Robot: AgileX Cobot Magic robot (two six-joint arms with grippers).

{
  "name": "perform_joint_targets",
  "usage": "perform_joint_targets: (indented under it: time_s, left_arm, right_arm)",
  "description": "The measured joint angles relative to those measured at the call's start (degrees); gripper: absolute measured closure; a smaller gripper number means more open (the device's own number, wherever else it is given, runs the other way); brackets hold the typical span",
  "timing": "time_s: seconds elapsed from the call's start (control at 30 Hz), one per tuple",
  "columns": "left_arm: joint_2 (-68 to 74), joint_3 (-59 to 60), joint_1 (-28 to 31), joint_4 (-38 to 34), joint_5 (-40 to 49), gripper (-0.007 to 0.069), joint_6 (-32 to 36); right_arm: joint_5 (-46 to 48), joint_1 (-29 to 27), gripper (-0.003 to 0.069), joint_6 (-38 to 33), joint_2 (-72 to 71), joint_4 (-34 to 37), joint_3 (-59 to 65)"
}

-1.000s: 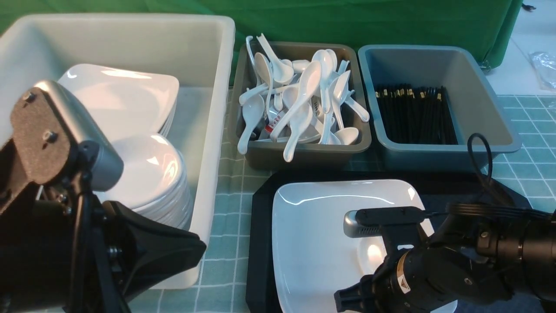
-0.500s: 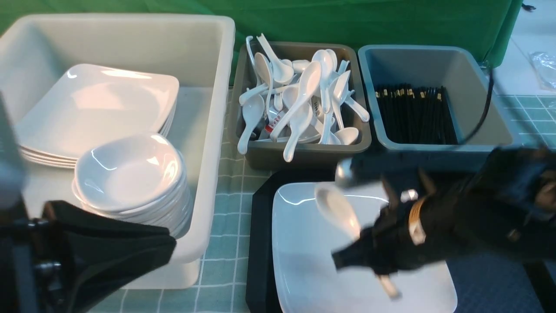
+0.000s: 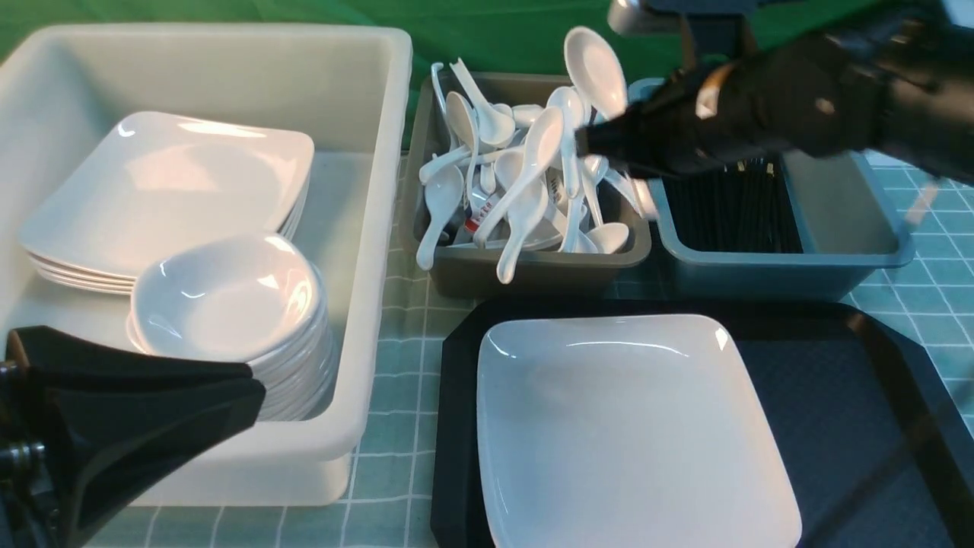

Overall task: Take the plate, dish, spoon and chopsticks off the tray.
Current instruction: Use the right arm to put the soup spoon into the small storage box in the middle

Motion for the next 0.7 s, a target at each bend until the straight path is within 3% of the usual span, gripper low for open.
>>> perform_joint_targets:
  time_s: [0.37, 0.6, 0.7]
  left_arm:
    - [0.00, 0.00, 0.00, 0.00, -1.91, 0.0608, -0.41]
    - [0.00, 0.00, 0.00, 1.48, -2.38, 0.0608, -0.41]
    - [0.00, 0.00, 0.00, 1.52, -2.84, 0.0608, -0.41]
  right_arm:
    - [2.30, -0.01, 0.0525, 1.80, 19.09, 1.21, -28.26]
    - [5.15, -0.01, 0.0184, 1.00, 23.11, 1.34, -31.46]
    - [8.61, -0.01, 0.0145, -0.52, 20.95, 1.34, -31.52]
